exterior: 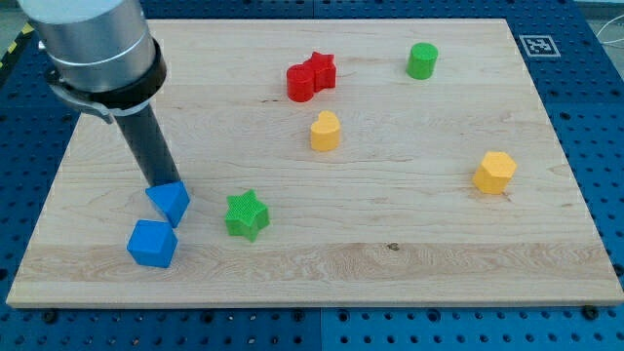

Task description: Push blue triangle closer to blue cube

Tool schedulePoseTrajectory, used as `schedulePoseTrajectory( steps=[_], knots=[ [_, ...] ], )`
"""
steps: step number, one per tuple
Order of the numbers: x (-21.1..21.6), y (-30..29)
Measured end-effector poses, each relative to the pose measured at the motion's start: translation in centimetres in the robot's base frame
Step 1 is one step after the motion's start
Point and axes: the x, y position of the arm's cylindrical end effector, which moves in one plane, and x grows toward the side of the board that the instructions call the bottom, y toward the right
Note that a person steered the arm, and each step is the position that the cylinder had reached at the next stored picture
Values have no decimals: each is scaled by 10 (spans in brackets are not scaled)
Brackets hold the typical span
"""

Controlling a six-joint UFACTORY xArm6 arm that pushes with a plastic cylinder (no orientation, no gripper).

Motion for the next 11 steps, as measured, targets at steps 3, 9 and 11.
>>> schedulePoseTrajectory(
  steps=[3, 9, 11],
  knots=[
    [-10, 49],
    [9, 16],
    [14, 14]
  ],
)
